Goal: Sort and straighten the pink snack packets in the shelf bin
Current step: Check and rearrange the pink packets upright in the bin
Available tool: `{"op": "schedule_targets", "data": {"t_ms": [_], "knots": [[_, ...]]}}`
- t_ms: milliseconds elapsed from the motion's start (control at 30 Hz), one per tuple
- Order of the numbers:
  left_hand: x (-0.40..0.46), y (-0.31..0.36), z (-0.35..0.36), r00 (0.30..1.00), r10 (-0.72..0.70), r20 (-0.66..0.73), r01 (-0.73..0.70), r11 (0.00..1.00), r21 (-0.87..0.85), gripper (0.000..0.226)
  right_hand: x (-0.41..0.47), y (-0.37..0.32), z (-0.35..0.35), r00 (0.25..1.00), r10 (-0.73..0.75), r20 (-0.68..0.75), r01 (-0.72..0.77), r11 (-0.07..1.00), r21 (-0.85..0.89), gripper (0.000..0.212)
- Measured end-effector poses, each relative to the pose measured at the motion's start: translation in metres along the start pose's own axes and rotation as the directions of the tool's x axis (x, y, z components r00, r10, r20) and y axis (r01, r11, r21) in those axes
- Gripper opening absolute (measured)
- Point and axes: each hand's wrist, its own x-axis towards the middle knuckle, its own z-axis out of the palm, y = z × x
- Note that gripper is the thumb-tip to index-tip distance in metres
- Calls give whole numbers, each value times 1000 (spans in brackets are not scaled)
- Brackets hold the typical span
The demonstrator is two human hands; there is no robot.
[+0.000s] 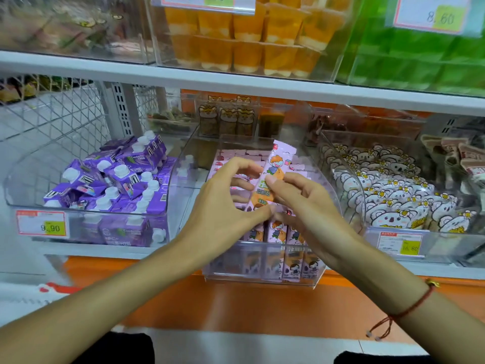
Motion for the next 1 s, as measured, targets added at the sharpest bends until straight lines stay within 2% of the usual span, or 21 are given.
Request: {"op": "schedule_targets", "data": {"t_ms": [100, 267, 367, 467, 567, 733, 833, 900, 1000], "knots": [[2, -2, -2, 999, 38, -1, -38, 999, 32, 43, 0, -1, -1, 999, -44, -15, 44, 999, 5, 10], [3, -5, -5, 999, 46, 15, -46, 999, 12, 33, 0, -10, -8, 996, -36, 87, 34, 999, 27, 26], [1, -8, -2, 996, 81, 46, -84, 994, 69, 28, -2, -9, -6, 997, -72, 5, 72, 997, -10, 29], [1, -9, 0, 986, 168, -14, -162, 965, 206, 36, -4, -9, -2, 987, -122, -104, 125, 992, 28, 35], [2, -6, -1, 982, 177, -69, -155, 956, 248, 37, -7, -8, 0, 982, -154, -109, 153, 988, -19, 41], [6, 1, -10, 997, 63, -43, -57, 991, 118, 31, -6, -14, -6, 986, -160, -47, 152, 978, -141, 31], [7, 11, -11, 995, -94, 17, 95, 995, -15, 20, -5, -15, -10, 993, -103, -50, 95, 985, -145, 30], [7, 16, -10, 968, -239, 71, 246, 962, -116, 18, -4, -15, -10, 996, -53, -72, 45, 993, -109, 35], [8, 18, -8, 883, -423, 204, 460, 868, -187, 35, -1, -15, -10, 994, 3, -107, -10, 998, -59, 43]]}}
